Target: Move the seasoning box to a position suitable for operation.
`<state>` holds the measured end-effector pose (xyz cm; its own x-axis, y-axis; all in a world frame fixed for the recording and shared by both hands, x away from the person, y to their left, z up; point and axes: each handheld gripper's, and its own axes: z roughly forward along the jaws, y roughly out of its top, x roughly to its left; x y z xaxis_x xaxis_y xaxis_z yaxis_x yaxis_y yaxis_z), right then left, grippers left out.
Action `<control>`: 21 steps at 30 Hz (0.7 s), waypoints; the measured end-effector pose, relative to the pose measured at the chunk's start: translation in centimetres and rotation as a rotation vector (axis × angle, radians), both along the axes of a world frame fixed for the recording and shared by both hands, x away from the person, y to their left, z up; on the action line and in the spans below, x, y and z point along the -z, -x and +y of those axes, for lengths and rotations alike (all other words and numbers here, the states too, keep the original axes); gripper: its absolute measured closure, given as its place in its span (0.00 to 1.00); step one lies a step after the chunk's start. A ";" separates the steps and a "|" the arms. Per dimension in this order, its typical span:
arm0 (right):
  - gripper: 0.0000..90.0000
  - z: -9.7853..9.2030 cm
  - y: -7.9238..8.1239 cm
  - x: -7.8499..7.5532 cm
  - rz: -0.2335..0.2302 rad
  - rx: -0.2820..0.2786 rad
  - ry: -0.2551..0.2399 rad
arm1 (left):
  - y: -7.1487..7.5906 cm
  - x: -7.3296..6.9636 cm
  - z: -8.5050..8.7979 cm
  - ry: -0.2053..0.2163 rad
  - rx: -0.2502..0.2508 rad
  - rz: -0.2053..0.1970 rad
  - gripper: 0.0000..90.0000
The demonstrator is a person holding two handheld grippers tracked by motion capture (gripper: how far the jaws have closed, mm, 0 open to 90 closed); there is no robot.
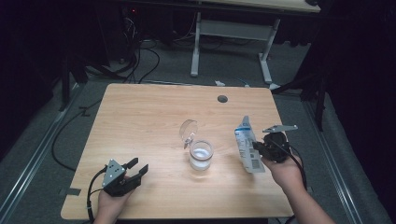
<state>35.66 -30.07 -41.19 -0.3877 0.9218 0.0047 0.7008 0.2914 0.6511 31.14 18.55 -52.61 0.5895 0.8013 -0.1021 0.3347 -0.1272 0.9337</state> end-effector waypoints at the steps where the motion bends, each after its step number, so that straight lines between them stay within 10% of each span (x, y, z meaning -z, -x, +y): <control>1: 1.00 0.0 0.1 0.0 -0.007 0.000 -0.003 | 0.0 0.0 0.0 0.000 0.000 0.001 0.54; 21: 1.00 0.0 1.6 1.5 -0.155 0.010 -0.071 | 0.0 0.0 0.0 0.003 0.005 0.007 0.54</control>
